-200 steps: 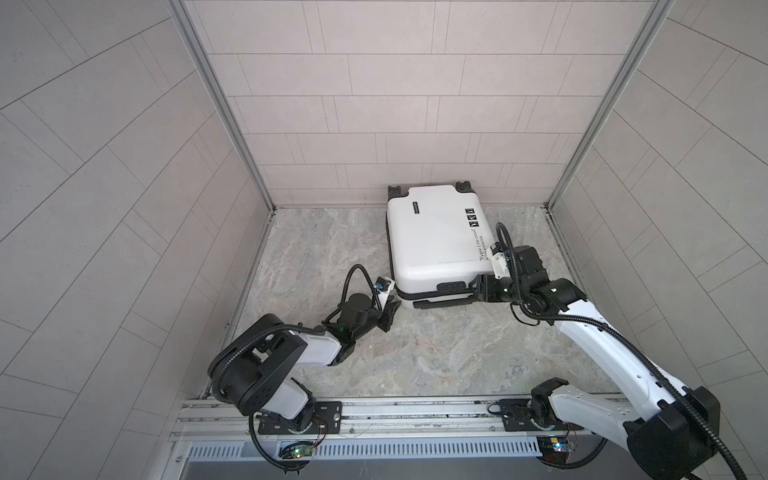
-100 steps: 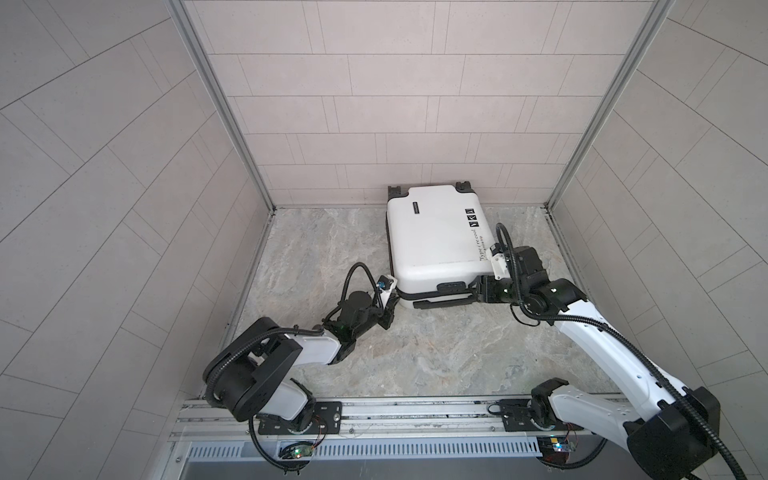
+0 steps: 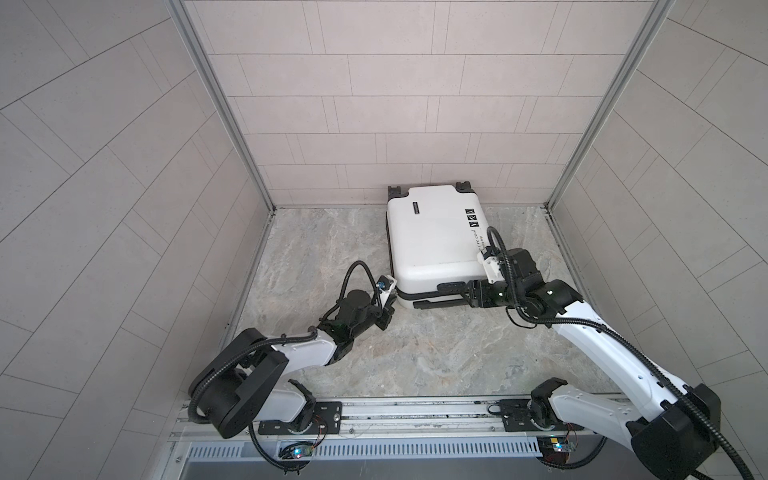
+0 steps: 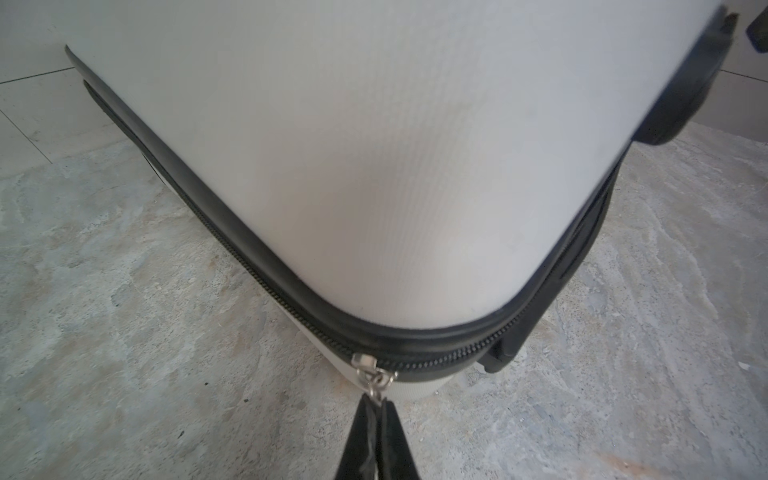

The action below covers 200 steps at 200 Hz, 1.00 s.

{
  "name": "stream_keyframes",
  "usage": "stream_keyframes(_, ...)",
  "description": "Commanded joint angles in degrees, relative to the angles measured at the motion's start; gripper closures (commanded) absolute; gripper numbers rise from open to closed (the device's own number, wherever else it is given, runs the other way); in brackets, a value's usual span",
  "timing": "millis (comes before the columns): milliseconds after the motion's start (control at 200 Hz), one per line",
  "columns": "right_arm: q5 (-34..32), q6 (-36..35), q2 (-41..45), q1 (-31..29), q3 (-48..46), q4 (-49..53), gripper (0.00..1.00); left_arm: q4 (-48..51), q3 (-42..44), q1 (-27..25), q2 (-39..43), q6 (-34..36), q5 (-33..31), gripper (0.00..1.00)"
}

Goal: Pack the luggage

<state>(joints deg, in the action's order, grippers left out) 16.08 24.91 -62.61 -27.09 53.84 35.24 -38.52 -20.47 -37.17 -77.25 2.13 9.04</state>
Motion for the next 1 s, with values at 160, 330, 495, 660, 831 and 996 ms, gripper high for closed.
stream_keyframes(160, -8.5, 2.5, -7.9, -15.0, 7.0, -1.8, 0.33, 3.5, -1.2, -0.3, 3.1, 1.8, 0.9, 1.0)
stream_keyframes(330, -8.0, 3.2, -14.6, -15.8, 9.6, -3.3, 0.39, 4.7, -1.4, -0.3, 4.5, 1.3, 1.8, 1.0)
stream_keyframes(495, -8.1, 3.4, -17.8, -15.8, 10.4, -5.8, 0.39, 7.6, -2.2, -0.3, 5.8, 0.6, 4.3, 1.0)
stream_keyframes(660, -10.0, 3.9, -20.3, -15.7, 11.6, -6.9, 0.4, 11.3, -4.7, -0.4, 4.9, 0.0, 9.6, 1.0)
stream_keyframes(831, -10.2, 4.4, -22.7, -15.7, 13.0, -7.8, 0.41, 13.5, -5.4, -0.9, 5.1, -0.6, 11.5, 1.0)
stream_keyframes(996, -10.1, 4.9, -23.8, -15.7, 13.7, -8.2, 0.41, 13.3, -5.6, -2.9, 4.4, -1.5, 11.8, 1.0)
